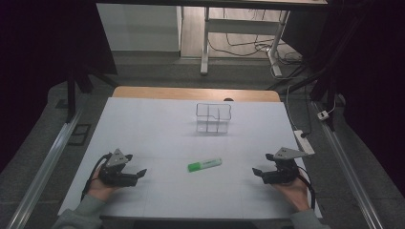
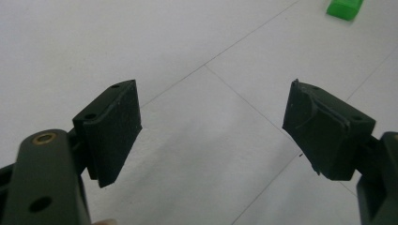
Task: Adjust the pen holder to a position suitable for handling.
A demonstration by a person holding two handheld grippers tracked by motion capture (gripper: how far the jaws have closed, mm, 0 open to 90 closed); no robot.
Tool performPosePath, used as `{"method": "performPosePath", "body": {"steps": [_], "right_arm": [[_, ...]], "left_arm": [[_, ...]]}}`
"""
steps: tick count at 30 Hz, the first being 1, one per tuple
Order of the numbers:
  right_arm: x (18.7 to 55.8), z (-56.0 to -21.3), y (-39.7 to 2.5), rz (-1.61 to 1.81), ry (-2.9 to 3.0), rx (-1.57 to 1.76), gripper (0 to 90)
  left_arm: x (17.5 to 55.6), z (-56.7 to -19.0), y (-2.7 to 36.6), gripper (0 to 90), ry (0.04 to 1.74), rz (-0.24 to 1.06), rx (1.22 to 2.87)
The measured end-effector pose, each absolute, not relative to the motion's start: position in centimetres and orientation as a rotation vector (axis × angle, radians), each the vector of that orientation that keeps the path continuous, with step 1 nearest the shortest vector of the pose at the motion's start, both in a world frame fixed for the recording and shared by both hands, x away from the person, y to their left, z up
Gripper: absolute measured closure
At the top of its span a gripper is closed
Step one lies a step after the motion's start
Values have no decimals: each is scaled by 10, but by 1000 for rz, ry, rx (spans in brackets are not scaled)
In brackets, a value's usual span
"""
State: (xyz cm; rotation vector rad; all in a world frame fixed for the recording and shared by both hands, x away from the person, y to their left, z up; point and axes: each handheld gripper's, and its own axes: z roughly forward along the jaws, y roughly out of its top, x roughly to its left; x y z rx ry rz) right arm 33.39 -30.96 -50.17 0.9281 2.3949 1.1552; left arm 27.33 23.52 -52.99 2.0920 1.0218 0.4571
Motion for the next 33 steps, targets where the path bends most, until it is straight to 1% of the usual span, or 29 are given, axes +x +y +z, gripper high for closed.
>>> {"method": "performPosePath", "body": {"steps": [33], "right_arm": [[337, -504, -304, 1141, 2398, 951, 164]], "left_arm": [[273, -531, 235, 190, 1015, 452, 2099]]}}
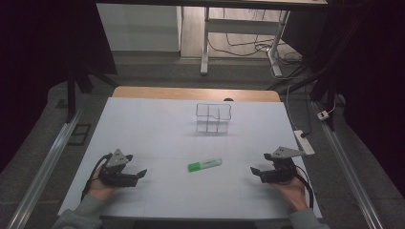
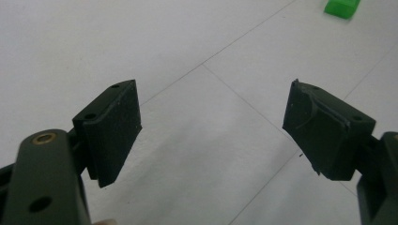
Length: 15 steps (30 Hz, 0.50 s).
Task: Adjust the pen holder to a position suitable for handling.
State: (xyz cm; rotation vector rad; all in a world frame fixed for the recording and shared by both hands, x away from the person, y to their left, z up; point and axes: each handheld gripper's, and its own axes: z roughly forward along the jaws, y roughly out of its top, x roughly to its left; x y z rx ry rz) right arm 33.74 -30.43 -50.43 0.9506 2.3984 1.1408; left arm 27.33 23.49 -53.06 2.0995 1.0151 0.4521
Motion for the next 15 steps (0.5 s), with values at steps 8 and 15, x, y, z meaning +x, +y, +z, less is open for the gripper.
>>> {"method": "performPosePath", "body": {"steps": [8, 15], "right_arm": [[340, -497, -295, 1184, 2404, 920, 182], [339, -492, -284, 1166, 2425, 880, 190]], "left_arm": [[277, -531, 236, 192, 1016, 442, 2088], [277, -532, 235, 193, 999, 434, 2099]]}}
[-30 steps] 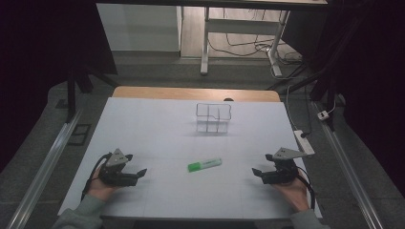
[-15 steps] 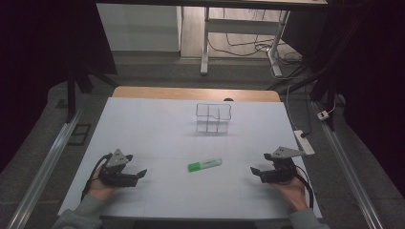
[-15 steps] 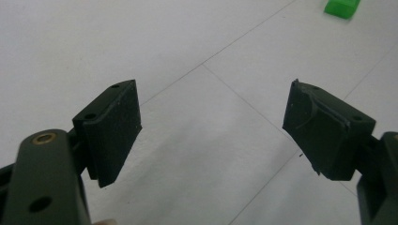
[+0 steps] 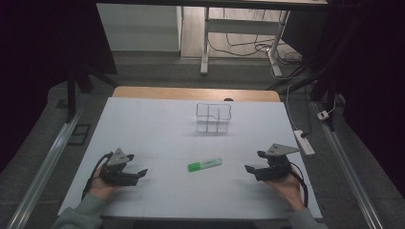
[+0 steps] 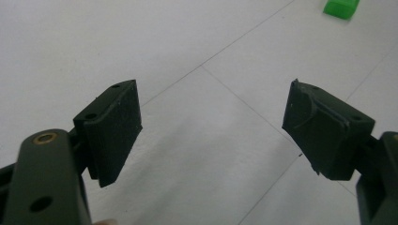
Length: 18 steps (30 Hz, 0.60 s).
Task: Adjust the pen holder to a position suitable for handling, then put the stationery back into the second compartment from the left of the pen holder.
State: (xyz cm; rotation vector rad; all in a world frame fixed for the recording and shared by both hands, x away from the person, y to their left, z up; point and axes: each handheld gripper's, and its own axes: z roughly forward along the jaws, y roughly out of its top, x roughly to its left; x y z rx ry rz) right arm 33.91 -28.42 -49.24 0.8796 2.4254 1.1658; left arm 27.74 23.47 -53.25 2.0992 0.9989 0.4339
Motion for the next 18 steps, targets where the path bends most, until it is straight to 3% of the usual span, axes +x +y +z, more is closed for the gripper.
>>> {"method": "performPosePath", "body": {"steps": [18], "right_arm": [[345, -491, -269, 1136, 2507, 812, 198]], "left_arm": [[275, -530, 232, 193, 988, 453, 2105]]}}
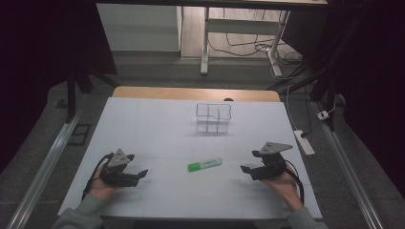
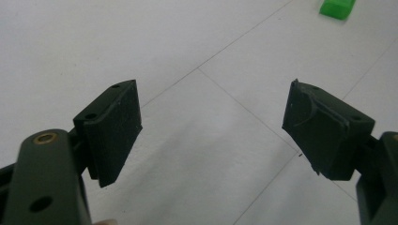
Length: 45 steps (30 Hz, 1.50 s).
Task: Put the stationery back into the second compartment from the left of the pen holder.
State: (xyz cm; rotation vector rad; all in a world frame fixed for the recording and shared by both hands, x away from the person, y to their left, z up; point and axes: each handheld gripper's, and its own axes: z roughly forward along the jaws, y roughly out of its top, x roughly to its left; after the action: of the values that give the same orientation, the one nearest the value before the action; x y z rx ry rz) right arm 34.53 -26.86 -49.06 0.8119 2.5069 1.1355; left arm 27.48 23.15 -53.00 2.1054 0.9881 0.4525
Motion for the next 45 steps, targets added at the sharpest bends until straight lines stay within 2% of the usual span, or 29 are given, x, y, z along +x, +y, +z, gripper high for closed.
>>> {"method": "performPosePath", "body": {"steps": [23, 45], "right_arm": [[358, -479, -236, 1144, 2598, 691, 215], [372, -466, -181, 1123, 2738, 466, 219]], "left_arm": [[276, -532, 229, 189, 996, 428, 2111], [274, -533, 230, 189, 1004, 426, 2110]]}}
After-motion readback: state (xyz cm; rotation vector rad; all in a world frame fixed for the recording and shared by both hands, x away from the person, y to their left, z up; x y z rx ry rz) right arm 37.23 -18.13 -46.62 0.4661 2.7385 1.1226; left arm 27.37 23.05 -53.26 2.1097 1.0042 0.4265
